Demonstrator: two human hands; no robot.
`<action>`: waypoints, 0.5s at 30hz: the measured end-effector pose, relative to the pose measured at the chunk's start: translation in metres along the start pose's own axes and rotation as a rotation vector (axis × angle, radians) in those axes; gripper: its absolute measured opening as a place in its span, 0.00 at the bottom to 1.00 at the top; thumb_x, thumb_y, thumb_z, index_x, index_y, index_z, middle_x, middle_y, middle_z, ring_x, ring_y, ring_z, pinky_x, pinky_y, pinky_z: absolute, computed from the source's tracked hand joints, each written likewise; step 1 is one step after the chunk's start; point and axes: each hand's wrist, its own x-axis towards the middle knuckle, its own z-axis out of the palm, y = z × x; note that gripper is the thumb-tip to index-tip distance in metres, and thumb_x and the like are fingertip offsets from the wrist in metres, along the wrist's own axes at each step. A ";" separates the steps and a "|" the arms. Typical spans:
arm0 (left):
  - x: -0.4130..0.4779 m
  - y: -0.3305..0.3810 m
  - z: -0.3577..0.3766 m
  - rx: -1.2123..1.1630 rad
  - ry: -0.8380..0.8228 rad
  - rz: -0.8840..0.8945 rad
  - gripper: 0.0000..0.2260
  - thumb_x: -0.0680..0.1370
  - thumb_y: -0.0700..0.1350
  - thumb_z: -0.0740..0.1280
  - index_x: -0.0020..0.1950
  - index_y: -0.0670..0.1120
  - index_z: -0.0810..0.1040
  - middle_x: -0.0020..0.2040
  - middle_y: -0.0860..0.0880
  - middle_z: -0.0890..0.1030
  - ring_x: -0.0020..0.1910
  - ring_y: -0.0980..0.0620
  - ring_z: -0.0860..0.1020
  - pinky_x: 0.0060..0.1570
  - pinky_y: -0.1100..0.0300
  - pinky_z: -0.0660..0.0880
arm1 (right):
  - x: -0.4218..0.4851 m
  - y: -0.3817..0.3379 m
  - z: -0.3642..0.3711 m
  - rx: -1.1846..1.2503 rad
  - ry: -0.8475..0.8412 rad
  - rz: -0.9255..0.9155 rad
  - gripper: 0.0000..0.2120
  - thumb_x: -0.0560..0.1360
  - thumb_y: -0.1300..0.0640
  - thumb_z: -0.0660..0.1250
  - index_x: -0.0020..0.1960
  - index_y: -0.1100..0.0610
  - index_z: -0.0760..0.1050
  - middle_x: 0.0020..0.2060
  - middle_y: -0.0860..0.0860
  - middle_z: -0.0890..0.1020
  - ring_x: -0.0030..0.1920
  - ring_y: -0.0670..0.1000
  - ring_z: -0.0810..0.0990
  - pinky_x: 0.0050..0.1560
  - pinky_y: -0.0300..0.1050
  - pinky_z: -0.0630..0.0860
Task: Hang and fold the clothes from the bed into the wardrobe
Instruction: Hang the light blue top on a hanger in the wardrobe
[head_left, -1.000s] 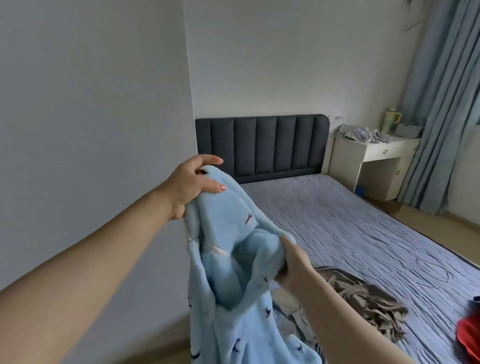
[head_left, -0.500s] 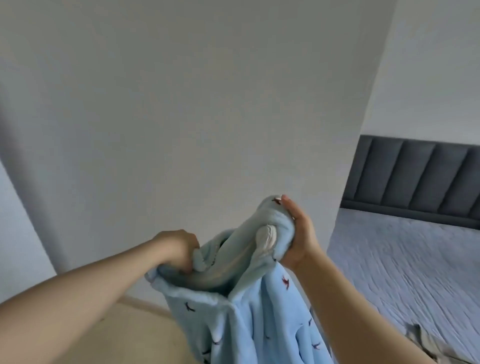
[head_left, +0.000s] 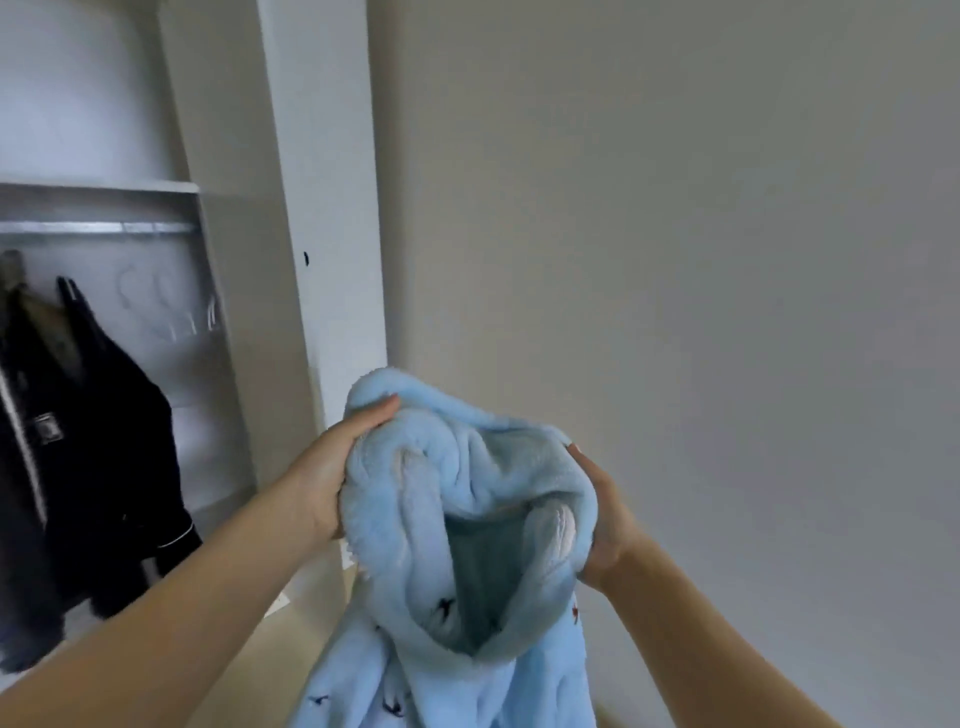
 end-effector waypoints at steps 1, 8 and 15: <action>-0.001 0.006 -0.012 -0.052 0.002 0.041 0.15 0.71 0.51 0.65 0.38 0.40 0.82 0.32 0.44 0.81 0.31 0.52 0.81 0.31 0.63 0.78 | 0.014 0.014 0.013 -0.097 0.005 0.032 0.15 0.80 0.50 0.56 0.61 0.58 0.71 0.58 0.59 0.79 0.48 0.56 0.81 0.46 0.51 0.80; -0.027 0.034 -0.088 -0.269 0.185 0.108 0.19 0.77 0.57 0.60 0.42 0.42 0.78 0.36 0.44 0.80 0.35 0.51 0.80 0.32 0.61 0.80 | 0.070 0.099 0.117 -1.005 -0.166 -0.136 0.28 0.68 0.55 0.58 0.68 0.45 0.68 0.66 0.52 0.67 0.66 0.57 0.68 0.67 0.51 0.66; -0.062 0.067 -0.172 -0.303 0.296 0.239 0.19 0.69 0.58 0.63 0.33 0.44 0.82 0.28 0.47 0.79 0.28 0.54 0.80 0.32 0.63 0.78 | 0.106 0.186 0.222 -1.428 -0.558 -0.321 0.26 0.71 0.39 0.63 0.67 0.45 0.66 0.69 0.43 0.64 0.72 0.53 0.56 0.72 0.54 0.52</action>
